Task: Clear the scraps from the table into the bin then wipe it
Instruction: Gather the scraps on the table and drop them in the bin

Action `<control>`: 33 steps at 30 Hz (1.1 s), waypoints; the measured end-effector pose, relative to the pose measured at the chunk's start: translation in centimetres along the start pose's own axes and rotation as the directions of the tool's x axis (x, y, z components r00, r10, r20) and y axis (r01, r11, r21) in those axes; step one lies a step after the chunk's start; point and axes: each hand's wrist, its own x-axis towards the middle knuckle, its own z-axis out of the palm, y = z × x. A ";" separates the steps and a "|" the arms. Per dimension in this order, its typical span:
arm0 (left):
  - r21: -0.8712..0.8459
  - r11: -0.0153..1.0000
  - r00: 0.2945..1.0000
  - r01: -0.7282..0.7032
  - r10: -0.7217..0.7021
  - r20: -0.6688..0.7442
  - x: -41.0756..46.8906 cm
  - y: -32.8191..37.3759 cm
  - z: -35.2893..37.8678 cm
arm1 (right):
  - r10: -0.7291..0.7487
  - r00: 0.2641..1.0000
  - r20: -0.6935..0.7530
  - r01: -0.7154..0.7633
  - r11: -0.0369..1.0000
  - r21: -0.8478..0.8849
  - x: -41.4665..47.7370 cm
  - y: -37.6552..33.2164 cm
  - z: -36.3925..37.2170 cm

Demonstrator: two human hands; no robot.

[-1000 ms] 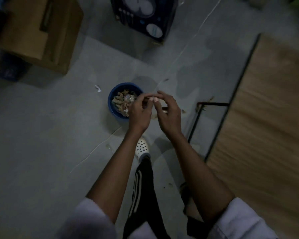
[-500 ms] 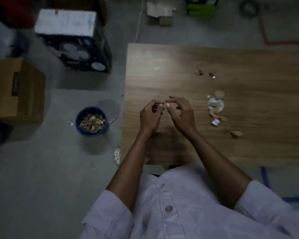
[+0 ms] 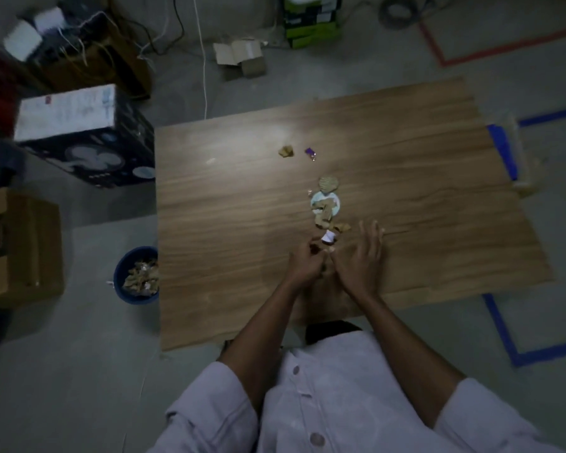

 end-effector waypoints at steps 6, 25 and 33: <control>-0.014 0.999 0.997 -0.051 0.050 -0.062 1.8 1.2 2.6 | 0.073 0.984 0.165 -0.084 0.994 0.065 1.3 0.5 1.2; 0.305 0.932 0.904 -0.194 0.290 -0.314 9.0 2.3 6.3 | -0.161 0.962 0.221 0.262 0.776 -0.573 8.2 0.8 5.1; 0.322 0.900 0.884 -0.295 0.385 -0.266 11.7 2.0 7.1 | -0.329 0.896 0.299 0.439 0.764 -0.473 12.2 1.2 4.4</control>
